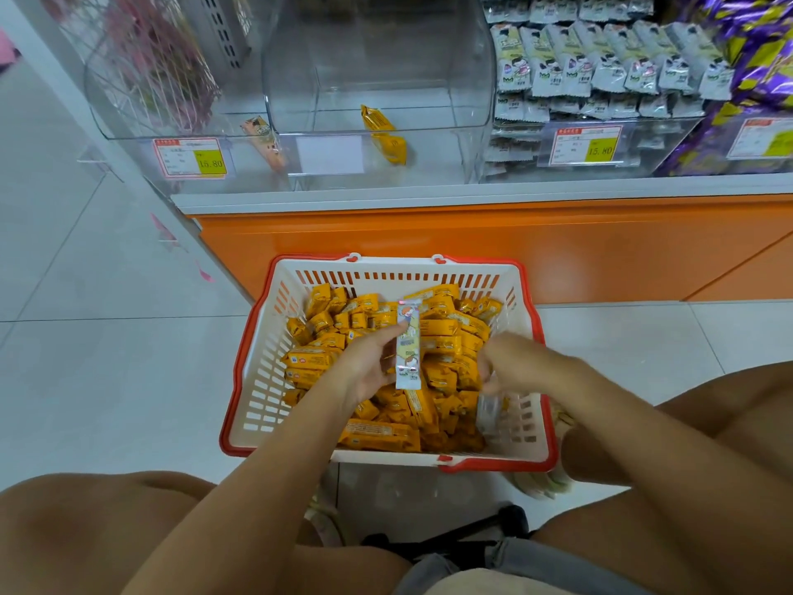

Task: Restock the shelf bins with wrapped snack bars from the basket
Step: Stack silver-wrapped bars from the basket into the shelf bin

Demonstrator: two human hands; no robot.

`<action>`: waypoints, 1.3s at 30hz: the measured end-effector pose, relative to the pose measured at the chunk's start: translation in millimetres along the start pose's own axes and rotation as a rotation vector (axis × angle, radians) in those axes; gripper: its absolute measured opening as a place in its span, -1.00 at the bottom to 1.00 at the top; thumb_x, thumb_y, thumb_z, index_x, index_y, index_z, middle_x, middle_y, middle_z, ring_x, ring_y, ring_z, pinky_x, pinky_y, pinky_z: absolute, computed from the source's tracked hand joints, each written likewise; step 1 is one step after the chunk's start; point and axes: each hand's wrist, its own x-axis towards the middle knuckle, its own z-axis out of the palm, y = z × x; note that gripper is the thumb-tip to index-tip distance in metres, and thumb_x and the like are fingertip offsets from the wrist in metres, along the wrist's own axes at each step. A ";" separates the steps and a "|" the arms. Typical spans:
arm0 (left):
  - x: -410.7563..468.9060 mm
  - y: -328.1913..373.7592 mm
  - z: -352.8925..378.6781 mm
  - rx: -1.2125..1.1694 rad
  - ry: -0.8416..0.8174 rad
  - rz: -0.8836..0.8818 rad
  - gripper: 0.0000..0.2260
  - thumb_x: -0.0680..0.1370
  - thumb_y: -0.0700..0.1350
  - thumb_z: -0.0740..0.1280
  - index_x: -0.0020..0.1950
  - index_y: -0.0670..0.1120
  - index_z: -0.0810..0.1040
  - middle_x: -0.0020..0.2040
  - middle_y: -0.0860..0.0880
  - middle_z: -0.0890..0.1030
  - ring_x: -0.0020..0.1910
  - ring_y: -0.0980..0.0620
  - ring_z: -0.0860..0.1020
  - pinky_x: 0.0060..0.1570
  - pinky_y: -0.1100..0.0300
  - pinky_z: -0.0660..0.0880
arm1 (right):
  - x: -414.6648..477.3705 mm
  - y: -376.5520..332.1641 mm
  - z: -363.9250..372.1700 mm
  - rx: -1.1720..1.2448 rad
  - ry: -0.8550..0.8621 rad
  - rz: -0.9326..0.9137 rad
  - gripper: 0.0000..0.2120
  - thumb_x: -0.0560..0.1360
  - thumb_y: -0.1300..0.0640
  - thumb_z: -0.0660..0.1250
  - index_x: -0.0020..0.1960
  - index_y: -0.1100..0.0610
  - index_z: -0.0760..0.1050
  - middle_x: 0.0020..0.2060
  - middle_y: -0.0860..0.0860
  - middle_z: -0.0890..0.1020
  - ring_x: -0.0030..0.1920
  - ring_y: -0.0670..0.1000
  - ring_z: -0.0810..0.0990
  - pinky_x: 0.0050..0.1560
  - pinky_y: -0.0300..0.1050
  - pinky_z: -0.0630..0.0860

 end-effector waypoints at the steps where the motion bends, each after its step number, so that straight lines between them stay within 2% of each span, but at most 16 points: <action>1: -1.3 0.4 1.5 0.038 -0.037 -0.012 -0.81 0.55 0.01 0.31 0.09 -0.04 0.57 0.12 -0.12 0.59 0.15 -0.14 0.52 0.09 -0.05 0.50 | -6.1 -0.1 -15.6 0.103 0.029 -0.038 -0.84 0.49 0.14 0.42 -0.01 0.22 0.63 -0.12 0.02 0.65 -0.13 -0.06 0.61 -0.14 -0.26 0.45; 3: -4.2 0.8 5.9 0.081 -0.119 -0.042 -0.77 0.56 0.04 0.29 0.14 -0.03 0.56 0.14 -0.10 0.61 0.12 -0.11 0.55 0.00 0.03 0.51 | -18.2 -1.7 -43.4 0.240 0.058 -0.096 -0.87 0.49 0.13 0.42 -0.03 0.18 0.65 -0.24 -0.10 0.65 -0.28 -0.17 0.61 -0.23 -0.36 0.43; 6: -8.8 1.8 14.4 0.072 -0.237 -0.075 -0.65 0.51 0.07 0.32 0.23 -0.07 0.52 0.05 -0.09 0.59 0.00 -0.08 0.55 0.02 -0.03 0.49 | -25.3 -4.1 -71.9 0.340 0.062 -0.132 -0.84 0.54 0.06 0.37 -0.08 0.14 0.64 -0.33 -0.01 0.66 -0.37 -0.15 0.63 -0.28 -0.37 0.48; 8: -10.3 2.0 19.0 0.012 -0.314 -0.101 -0.59 0.51 0.06 0.31 0.30 -0.10 0.48 0.10 -0.14 0.56 0.07 -0.15 0.53 0.19 -0.18 0.42 | -24.7 -4.6 -82.9 0.402 0.104 -0.097 -0.77 0.56 0.01 0.32 -0.08 0.16 0.63 -0.40 0.02 0.62 -0.41 -0.11 0.58 -0.26 -0.31 0.48; 10: -14.4 3.5 24.5 -0.062 -0.381 -0.114 -0.61 0.55 0.03 0.26 0.33 -0.10 0.45 0.23 -0.18 0.56 0.20 -0.19 0.52 0.25 -0.19 0.42 | -22.1 -3.5 -89.1 0.483 0.146 -0.024 -0.66 0.56 -0.02 0.29 -0.05 0.28 0.61 -0.44 0.06 0.57 -0.46 -0.06 0.48 -0.30 -0.24 0.42; 14: -23.0 10.1 34.2 -0.105 -0.458 -0.065 -0.59 0.50 -0.11 0.31 0.35 -0.12 0.44 0.26 -0.23 0.54 0.11 -0.15 0.59 0.09 -0.06 0.55 | -15.4 -3.8 -90.5 0.657 0.176 0.069 -0.60 0.55 0.01 0.29 -0.06 0.39 0.59 -0.36 0.18 0.53 -0.49 -0.01 0.35 -0.49 -0.26 0.26; 19: -33.0 23.7 48.3 -0.059 -0.385 0.061 -0.60 0.40 -0.33 0.37 0.22 -0.11 0.53 0.12 -0.20 0.63 0.06 -0.16 0.62 0.10 -0.08 0.54 | -14.2 -11.7 -92.6 0.863 0.287 0.067 -0.73 0.55 0.13 0.32 0.02 0.36 0.58 -0.49 0.08 0.56 -0.50 0.00 0.46 -0.46 -0.22 0.40; 22: -34.1 33.0 54.1 -0.032 -0.254 0.161 -0.63 0.47 -0.38 0.34 0.26 -0.17 0.51 0.14 -0.22 0.62 0.11 -0.21 0.59 0.09 -0.09 0.55 | -23.6 -18.0 -98.1 1.021 0.415 0.022 -0.73 0.50 0.07 0.41 0.07 0.24 0.50 -0.36 0.11 0.62 -0.45 0.01 0.59 -0.38 -0.17 0.57; 24: -35.1 45.9 58.1 -0.032 -0.168 0.225 -0.65 0.47 -0.36 0.35 0.26 -0.21 0.51 0.12 -0.23 0.63 0.12 -0.24 0.59 0.10 -0.13 0.53 | -35.3 -24.6 -100.6 0.936 0.561 -0.020 -0.69 0.44 -0.01 0.46 0.03 0.13 0.46 -0.20 0.08 0.64 -0.33 0.02 0.65 -0.26 -0.10 0.61; 26: -39.0 61.7 64.4 -0.081 -0.131 0.288 -0.69 0.48 -0.35 0.35 0.22 -0.25 0.53 0.09 -0.24 0.63 0.07 -0.24 0.61 0.09 -0.17 0.51 | -48.6 -34.5 -100.0 0.681 0.690 -0.076 -0.69 0.41 -0.07 0.48 0.00 0.06 0.47 -0.10 -0.05 0.61 -0.14 -0.06 0.63 -0.15 -0.11 0.57; 29: -46.1 85.5 74.9 -0.214 -0.142 0.382 -0.77 0.51 -0.35 0.29 0.16 -0.28 0.54 0.00 -0.23 0.65 -0.12 -0.12 0.65 -0.14 0.05 0.62 | -62.8 -52.2 -97.7 0.466 0.777 -0.119 -0.54 0.33 -0.17 0.51 0.09 -0.03 0.41 0.03 -0.15 0.53 0.01 -0.11 0.52 -0.10 -0.15 0.48; 30: -48.1 92.1 78.3 -0.251 -0.163 0.406 -0.77 0.51 -0.32 0.29 0.16 -0.28 0.54 -0.01 -0.23 0.65 -0.13 -0.10 0.65 -0.18 0.09 0.62 | -64.4 -57.2 -98.4 0.434 0.809 -0.123 -0.47 0.31 -0.19 0.51 0.14 -0.05 0.38 0.07 -0.14 0.51 0.03 -0.10 0.51 -0.09 -0.12 0.47; 32: -55.9 104.5 86.4 -0.297 -0.232 0.411 -0.70 0.49 -0.17 0.30 0.20 -0.25 0.53 0.04 -0.22 0.63 -0.04 -0.11 0.63 -0.10 0.07 0.60 | -65.3 -64.2 -103.1 0.385 0.889 -0.109 -0.39 0.31 -0.20 0.50 0.23 -0.04 0.33 0.13 -0.10 0.46 0.08 -0.04 0.48 -0.06 -0.09 0.44; 35: -65.4 123.0 98.3 -0.275 -0.346 0.409 -0.57 0.47 0.03 0.25 0.28 -0.14 0.51 0.14 -0.19 0.59 0.08 -0.11 0.54 0.06 0.08 0.48 | -66.5 -66.6 -117.0 0.398 1.056 -0.081 -0.45 0.38 -0.08 0.47 0.26 0.01 0.30 0.14 -0.05 0.45 0.12 0.01 0.46 -0.09 -0.12 0.38; 37: -69.2 137.5 106.2 -0.214 -0.400 0.453 -0.57 0.52 0.06 0.21 0.32 -0.11 0.49 0.15 -0.17 0.58 0.06 -0.05 0.53 0.03 0.13 0.48 | -69.1 -61.6 -131.5 0.429 1.150 -0.112 -0.53 0.39 -0.01 0.45 0.20 0.01 0.31 0.09 -0.05 0.48 0.05 0.01 0.48 -0.16 -0.12 0.37; 39: -71.5 155.6 117.4 -0.078 -0.366 0.535 -0.63 0.61 0.00 0.13 0.32 -0.14 0.47 0.16 -0.16 0.60 0.04 0.00 0.56 0.04 0.19 0.53 | -74.6 -51.2 -152.1 0.454 1.231 -0.126 -0.57 0.39 0.04 0.44 0.16 0.01 0.32 0.03 -0.04 0.50 -0.02 0.02 0.49 -0.21 -0.10 0.38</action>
